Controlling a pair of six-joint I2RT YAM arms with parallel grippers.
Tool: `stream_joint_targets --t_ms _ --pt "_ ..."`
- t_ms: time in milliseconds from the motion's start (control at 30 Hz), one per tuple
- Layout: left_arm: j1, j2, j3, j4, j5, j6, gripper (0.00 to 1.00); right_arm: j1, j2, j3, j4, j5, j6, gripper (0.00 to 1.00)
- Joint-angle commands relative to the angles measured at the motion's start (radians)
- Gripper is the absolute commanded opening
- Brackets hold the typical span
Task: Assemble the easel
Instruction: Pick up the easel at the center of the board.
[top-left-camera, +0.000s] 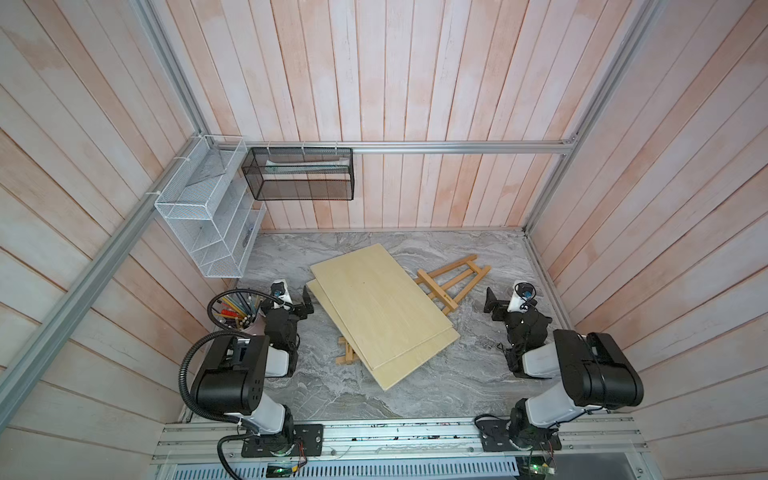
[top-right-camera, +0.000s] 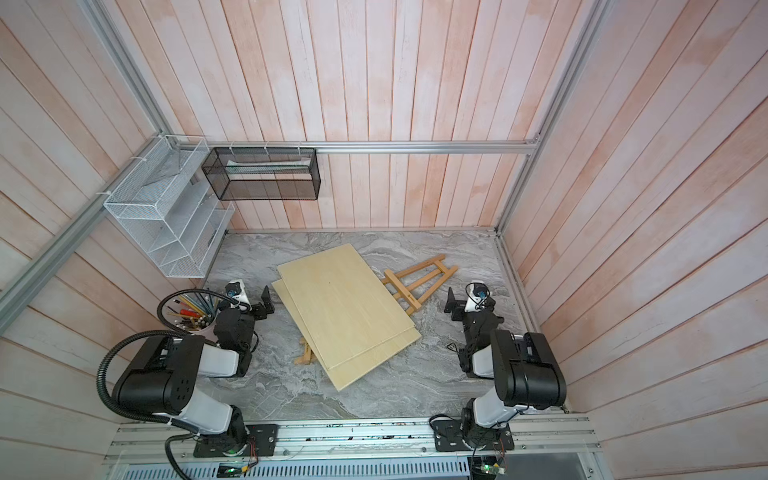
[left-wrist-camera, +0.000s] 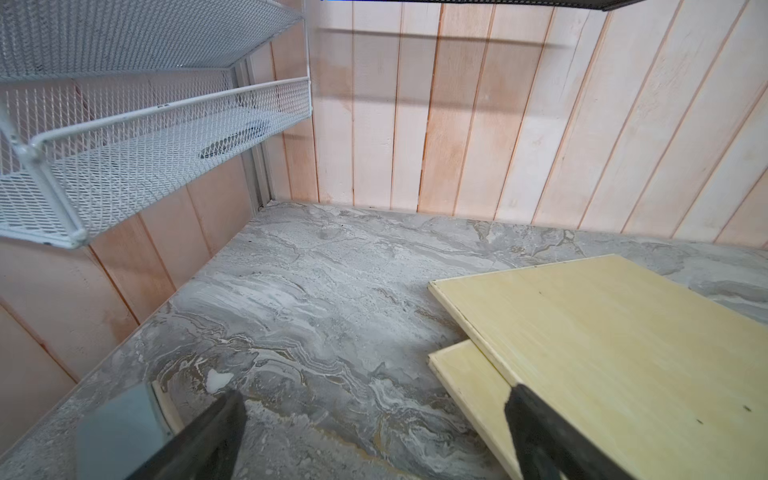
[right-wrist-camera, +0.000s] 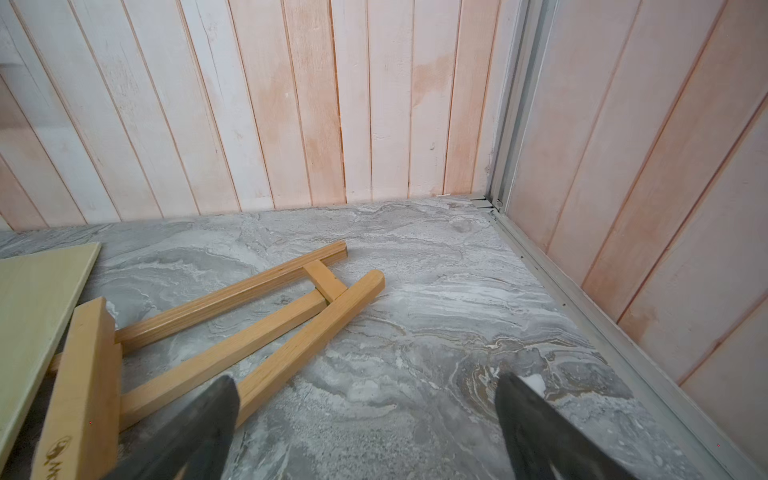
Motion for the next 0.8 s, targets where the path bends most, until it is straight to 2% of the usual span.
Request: stream_joint_targets --t_ms 0,767 --pt "0.005 0.005 0.006 0.014 0.024 -0.001 1.00 -0.003 0.004 0.007 0.006 0.007 -0.008 0.98" --pt "0.004 -0.001 0.000 0.024 0.024 0.002 1.00 -0.002 0.004 0.007 0.007 0.008 -0.007 0.98"
